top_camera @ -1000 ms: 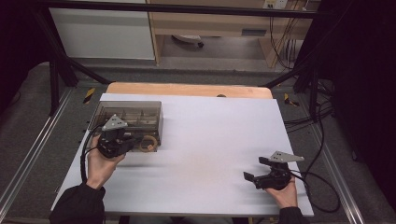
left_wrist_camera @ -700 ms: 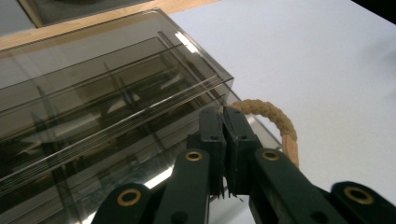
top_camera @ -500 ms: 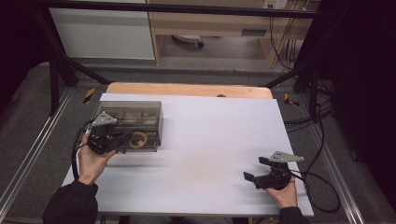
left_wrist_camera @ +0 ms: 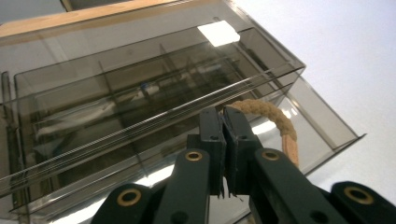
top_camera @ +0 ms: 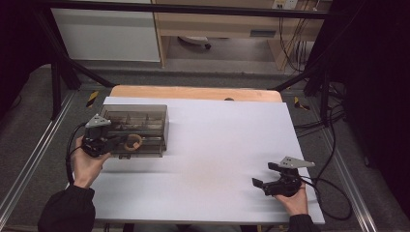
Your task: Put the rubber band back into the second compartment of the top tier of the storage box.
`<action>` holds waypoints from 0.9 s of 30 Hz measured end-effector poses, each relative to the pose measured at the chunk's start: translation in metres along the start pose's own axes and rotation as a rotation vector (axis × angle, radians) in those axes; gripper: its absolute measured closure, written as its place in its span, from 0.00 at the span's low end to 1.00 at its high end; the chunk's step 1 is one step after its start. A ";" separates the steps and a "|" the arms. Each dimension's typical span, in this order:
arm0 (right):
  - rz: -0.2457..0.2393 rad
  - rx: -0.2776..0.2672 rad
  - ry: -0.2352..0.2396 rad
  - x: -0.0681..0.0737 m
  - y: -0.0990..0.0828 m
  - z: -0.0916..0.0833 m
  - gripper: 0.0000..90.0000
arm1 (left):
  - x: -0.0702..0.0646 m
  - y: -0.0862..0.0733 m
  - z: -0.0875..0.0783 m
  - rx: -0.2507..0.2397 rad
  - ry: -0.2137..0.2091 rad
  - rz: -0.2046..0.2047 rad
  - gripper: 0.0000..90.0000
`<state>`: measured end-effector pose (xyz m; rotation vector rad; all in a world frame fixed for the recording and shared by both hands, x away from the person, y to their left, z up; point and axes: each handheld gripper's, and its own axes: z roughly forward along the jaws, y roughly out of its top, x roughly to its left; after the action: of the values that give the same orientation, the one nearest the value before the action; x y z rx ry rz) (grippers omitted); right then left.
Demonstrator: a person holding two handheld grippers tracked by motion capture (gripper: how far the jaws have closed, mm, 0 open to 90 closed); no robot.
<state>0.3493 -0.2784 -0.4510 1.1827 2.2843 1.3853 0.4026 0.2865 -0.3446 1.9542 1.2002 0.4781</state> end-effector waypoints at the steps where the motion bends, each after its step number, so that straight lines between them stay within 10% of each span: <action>1: -0.001 0.000 0.000 0.000 0.000 0.000 0.01 | 0.002 -0.001 0.000 0.001 0.004 -0.004 0.96; 27: 0.002 0.001 0.001 0.000 0.000 0.000 0.01 | 0.017 -0.021 0.016 0.063 0.035 -0.022 0.96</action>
<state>0.3493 -0.2782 -0.4511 1.1848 2.2851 1.3860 0.4090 0.2995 -0.3718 1.9911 1.2717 0.4692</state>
